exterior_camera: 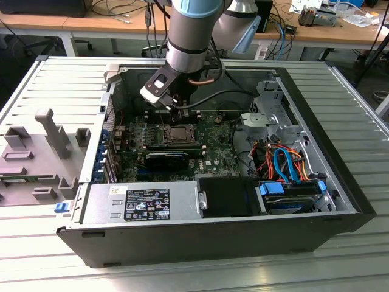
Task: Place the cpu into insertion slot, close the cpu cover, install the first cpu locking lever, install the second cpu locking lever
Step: 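Install the first cpu locking lever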
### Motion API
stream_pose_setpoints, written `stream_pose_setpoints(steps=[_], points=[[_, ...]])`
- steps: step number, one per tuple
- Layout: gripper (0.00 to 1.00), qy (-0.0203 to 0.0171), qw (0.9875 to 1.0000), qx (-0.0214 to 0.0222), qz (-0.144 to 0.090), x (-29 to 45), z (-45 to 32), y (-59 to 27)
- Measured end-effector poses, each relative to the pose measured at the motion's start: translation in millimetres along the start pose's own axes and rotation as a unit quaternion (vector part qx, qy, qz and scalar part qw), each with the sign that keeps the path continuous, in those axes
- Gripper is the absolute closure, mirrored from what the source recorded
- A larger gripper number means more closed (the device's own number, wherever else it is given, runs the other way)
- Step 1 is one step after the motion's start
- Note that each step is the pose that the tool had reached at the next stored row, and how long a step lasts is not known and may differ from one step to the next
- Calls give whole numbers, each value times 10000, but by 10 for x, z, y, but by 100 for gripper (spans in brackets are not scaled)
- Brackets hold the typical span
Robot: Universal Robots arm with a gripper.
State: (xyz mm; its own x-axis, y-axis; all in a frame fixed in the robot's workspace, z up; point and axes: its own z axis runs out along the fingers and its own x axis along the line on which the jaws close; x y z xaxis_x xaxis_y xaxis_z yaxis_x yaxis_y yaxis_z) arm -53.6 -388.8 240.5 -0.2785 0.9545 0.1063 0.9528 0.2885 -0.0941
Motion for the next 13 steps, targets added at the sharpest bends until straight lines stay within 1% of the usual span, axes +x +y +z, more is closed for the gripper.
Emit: stream_pose_setpoints(steps=[13], points=[[89,-18,9998,20,-189,0,0,0]])
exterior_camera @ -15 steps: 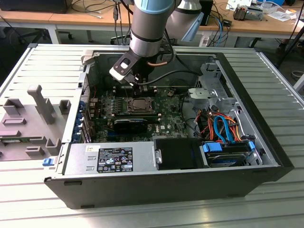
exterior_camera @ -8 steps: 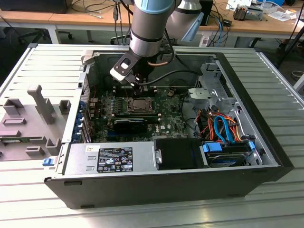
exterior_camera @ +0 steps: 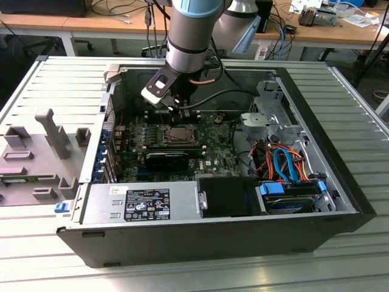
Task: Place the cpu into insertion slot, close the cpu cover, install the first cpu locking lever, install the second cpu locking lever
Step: 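Install the first cpu locking lever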
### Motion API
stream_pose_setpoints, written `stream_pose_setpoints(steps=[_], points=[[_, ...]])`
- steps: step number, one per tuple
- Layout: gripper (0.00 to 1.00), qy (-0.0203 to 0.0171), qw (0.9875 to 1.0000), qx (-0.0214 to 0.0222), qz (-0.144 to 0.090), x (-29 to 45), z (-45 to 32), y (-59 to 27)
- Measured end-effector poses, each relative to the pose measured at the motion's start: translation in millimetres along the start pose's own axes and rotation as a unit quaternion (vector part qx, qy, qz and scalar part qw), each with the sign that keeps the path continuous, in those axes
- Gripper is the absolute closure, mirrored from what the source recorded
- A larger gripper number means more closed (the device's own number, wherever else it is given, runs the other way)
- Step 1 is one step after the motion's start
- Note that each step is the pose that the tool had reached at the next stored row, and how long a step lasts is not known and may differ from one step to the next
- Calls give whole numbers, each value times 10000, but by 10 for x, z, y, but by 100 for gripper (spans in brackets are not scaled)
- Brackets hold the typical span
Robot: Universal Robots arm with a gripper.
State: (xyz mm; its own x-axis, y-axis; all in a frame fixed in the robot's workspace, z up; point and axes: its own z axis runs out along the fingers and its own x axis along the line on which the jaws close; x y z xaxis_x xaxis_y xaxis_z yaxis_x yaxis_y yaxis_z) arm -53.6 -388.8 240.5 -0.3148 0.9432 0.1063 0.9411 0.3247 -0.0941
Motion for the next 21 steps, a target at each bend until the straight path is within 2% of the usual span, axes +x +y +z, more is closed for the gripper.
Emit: stream_pose_setpoints(steps=[21], points=[[89,-28,9996,32,-296,0,0,0]])
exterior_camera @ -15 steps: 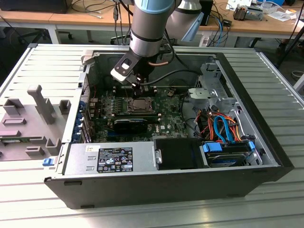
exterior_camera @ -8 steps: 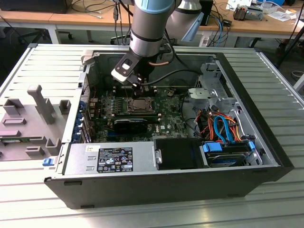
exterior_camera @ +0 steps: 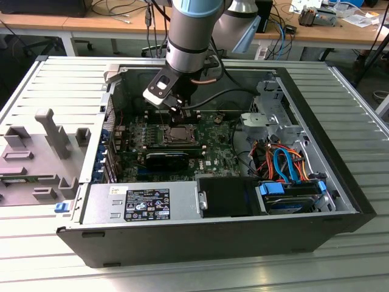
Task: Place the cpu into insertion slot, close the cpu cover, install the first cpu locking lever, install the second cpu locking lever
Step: 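Install the first cpu locking lever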
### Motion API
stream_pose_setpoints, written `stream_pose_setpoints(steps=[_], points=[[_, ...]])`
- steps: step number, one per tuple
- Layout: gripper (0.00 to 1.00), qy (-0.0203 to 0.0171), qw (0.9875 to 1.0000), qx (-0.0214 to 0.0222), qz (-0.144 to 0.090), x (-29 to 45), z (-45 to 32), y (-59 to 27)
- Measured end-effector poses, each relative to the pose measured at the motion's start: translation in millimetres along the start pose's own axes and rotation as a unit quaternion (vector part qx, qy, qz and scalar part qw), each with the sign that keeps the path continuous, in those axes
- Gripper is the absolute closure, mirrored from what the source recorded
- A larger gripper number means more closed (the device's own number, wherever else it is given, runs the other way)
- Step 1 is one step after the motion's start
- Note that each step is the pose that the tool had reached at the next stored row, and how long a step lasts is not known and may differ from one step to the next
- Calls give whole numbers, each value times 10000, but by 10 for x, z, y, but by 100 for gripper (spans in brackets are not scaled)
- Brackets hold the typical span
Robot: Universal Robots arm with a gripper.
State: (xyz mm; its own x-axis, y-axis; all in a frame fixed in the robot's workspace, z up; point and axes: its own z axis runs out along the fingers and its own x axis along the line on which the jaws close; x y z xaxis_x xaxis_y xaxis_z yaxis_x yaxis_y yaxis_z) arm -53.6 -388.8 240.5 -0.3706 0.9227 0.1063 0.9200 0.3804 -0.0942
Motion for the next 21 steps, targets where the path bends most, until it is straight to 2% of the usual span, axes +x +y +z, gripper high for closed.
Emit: stream_pose_setpoints(steps=[21], points=[[89,-23,9997,26,-244,0,0,0]])
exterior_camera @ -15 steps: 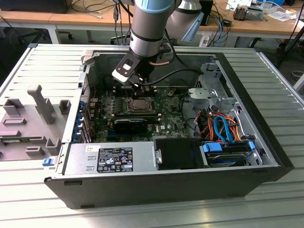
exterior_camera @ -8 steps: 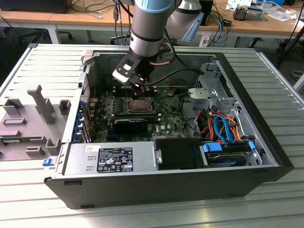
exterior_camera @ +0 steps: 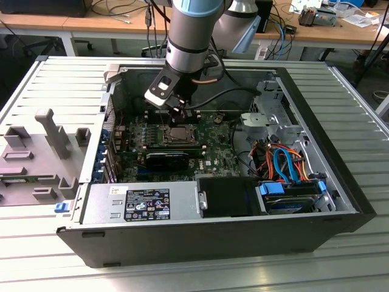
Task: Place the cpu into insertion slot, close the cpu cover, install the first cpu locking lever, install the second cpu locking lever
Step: 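Install the first cpu locking lever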
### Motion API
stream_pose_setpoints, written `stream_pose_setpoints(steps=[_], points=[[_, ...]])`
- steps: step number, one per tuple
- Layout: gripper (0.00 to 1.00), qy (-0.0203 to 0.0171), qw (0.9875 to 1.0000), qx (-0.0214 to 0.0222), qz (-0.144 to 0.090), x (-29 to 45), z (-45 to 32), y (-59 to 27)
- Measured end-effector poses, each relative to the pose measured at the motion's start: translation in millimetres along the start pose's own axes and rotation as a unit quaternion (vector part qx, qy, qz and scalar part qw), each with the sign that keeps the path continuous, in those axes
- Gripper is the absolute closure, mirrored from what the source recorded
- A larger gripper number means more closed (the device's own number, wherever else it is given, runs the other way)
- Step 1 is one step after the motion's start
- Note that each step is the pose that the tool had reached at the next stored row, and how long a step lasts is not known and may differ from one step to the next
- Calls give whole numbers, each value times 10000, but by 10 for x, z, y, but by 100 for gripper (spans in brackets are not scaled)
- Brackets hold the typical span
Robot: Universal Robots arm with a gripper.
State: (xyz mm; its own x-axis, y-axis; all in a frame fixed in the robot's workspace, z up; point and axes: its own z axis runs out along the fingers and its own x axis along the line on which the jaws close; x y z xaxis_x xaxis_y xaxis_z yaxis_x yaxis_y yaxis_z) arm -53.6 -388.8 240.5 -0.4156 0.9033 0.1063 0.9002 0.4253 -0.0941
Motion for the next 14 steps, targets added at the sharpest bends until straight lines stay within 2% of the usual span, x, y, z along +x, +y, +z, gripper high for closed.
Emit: stream_pose_setpoints(steps=[14], points=[[89,-15,9999,17,-158,0,0,0]])
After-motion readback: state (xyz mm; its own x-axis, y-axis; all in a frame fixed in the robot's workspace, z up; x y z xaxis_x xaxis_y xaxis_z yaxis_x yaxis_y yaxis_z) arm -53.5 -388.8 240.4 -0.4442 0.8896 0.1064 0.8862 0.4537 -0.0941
